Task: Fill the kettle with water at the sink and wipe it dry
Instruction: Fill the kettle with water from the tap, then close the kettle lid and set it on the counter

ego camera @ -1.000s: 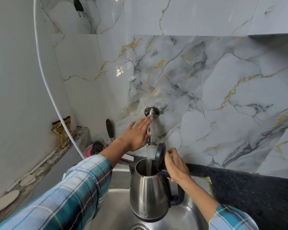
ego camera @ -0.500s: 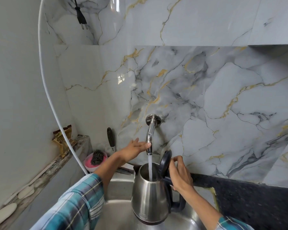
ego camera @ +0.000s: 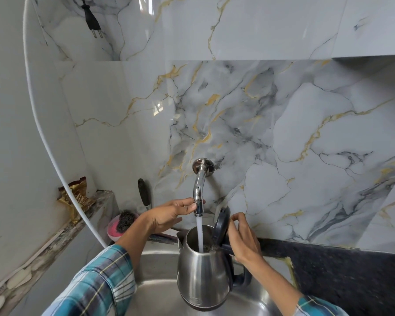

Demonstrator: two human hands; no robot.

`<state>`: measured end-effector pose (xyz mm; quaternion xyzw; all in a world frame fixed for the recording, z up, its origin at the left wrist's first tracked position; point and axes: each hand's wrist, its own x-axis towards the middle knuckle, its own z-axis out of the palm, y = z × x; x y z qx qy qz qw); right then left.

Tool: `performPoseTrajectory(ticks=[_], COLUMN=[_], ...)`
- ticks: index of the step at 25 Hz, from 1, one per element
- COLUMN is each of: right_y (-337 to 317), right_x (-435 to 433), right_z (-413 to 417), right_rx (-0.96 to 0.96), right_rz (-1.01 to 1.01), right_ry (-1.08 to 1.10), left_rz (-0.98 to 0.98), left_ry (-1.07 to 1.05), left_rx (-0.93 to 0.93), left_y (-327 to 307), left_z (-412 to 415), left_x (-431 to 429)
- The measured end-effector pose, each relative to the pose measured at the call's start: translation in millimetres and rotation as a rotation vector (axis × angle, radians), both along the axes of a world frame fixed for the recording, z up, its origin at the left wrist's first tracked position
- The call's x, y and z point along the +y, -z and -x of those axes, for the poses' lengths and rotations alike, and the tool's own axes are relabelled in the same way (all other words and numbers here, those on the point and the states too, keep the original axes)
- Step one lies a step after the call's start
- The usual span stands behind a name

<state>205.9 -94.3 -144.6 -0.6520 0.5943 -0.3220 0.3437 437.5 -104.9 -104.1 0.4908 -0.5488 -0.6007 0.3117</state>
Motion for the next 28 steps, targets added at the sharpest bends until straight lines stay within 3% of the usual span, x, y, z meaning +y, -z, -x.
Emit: performPoseTrajectory(ticks=[7,14,18,19,21,24,28], right_y=[3,20,26,29,30,14,-10], right_x=[-18,-12,-6,-1,10,12,4], right_z=[9,6,9,12,17,22,33], right_rx=[0.023,0.059,0.09,0.1,0.099,0.044,-0.15], right_rz=[0.019,-0.017,-0.054,-0.06,-0.084,-0.112,-0.105], right_ry=[0.021,0.031,0.072,0.087,0.125,0.202,0.347], left_rz=[0.032,0.154,0.231,0.278,0.458,0.591,0.745], left_ry=[-0.016,-0.359,-0.735,-0.792,-0.83,-0.679,-0.625], left_rx=[-0.016,-0.206,-0.784,-0.827,-0.689,-0.329,-0.487], left_y=[-7,2,10,16,27,26,5], left_z=[18,39,75,84,99,118,123], left_x=[-21,-12,6,15,38,66,58])
